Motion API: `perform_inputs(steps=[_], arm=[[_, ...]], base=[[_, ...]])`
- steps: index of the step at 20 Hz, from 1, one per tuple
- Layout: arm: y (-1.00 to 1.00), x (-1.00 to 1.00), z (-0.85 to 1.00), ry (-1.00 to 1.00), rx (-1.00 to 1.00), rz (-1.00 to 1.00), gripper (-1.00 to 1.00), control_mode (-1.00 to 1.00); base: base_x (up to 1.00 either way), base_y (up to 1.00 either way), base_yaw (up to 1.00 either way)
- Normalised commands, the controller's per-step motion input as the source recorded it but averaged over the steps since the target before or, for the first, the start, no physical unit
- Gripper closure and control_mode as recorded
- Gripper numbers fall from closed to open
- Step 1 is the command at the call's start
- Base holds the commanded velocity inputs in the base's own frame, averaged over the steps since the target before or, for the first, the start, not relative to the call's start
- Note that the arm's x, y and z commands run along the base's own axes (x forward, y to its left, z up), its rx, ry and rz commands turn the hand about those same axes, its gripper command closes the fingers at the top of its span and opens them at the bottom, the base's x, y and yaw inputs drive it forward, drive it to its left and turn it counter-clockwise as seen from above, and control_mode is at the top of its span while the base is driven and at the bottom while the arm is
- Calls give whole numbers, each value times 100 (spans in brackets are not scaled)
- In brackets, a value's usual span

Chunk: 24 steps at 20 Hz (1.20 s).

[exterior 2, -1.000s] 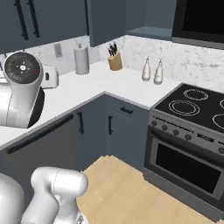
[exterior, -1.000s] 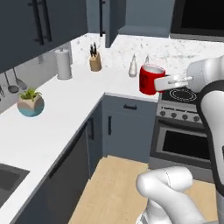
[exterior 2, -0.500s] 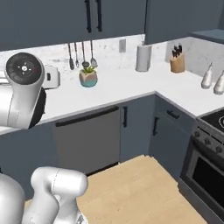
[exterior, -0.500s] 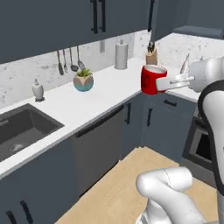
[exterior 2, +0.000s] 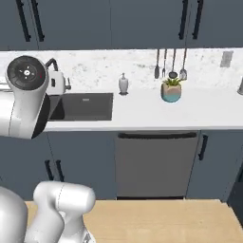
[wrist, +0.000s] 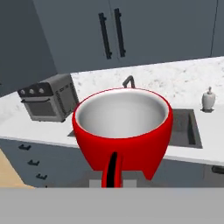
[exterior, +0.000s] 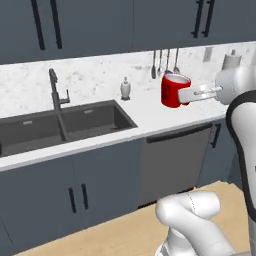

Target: Gather all objects into one cabinet and sort the glasses and bowls to opposite sides.

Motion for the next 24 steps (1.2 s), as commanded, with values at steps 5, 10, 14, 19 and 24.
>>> perform_inputs(steps=[5,10,14,19,24], arm=[[0,0,0,0,0,0,100,100],[0,0,0,0,0,0,100,100],[0,0,0,0,0,0,100,100],[0,0,0,0,0,0,100,100],[0,0,0,0,0,0,100,100]], base=[[-26,0,73],[-24,2,65],[0,55,60],[15,75,59],[83,74,39]])
